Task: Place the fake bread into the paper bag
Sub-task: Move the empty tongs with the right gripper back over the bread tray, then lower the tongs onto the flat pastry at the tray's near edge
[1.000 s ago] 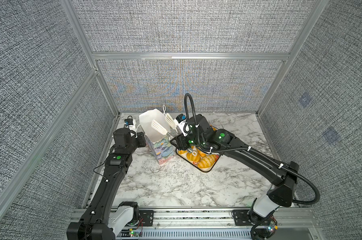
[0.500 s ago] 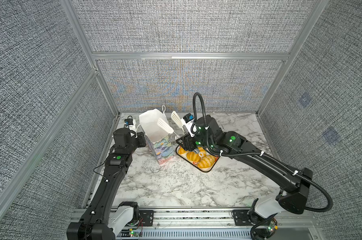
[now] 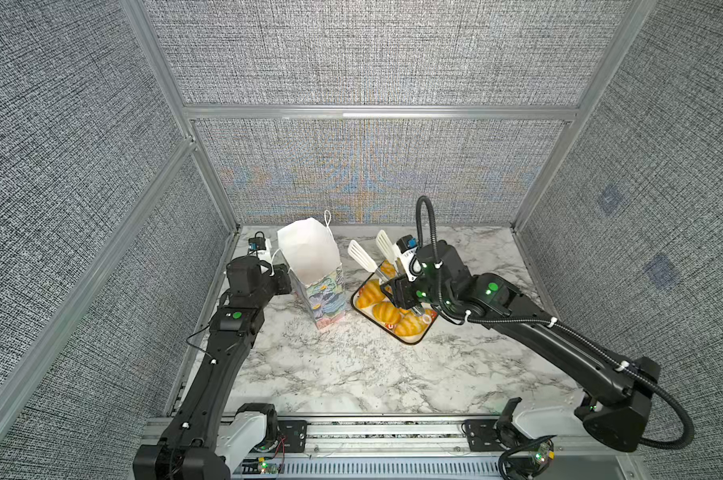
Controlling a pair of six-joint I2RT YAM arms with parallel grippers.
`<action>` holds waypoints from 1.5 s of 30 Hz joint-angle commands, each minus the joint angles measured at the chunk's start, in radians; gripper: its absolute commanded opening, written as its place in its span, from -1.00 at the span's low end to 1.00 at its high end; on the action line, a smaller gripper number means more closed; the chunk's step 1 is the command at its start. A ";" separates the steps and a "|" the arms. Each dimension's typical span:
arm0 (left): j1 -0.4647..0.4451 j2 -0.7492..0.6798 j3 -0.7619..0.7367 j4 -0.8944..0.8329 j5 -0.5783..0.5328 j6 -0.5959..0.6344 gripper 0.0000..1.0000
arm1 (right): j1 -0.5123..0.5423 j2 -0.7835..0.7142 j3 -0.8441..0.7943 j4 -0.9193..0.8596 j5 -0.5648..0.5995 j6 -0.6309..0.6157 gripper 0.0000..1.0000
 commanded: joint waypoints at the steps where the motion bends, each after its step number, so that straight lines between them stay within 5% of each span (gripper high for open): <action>1: 0.001 0.005 0.017 0.010 -0.012 0.009 -1.00 | -0.024 -0.032 -0.027 -0.031 0.019 0.060 0.21; 25: 0.000 0.016 0.013 0.011 -0.007 0.003 -1.00 | -0.096 -0.039 -0.188 -0.347 0.020 0.156 0.20; 45: 0.002 0.028 0.011 0.012 -0.001 0.001 -1.00 | -0.101 0.003 -0.285 -0.400 0.002 0.170 0.20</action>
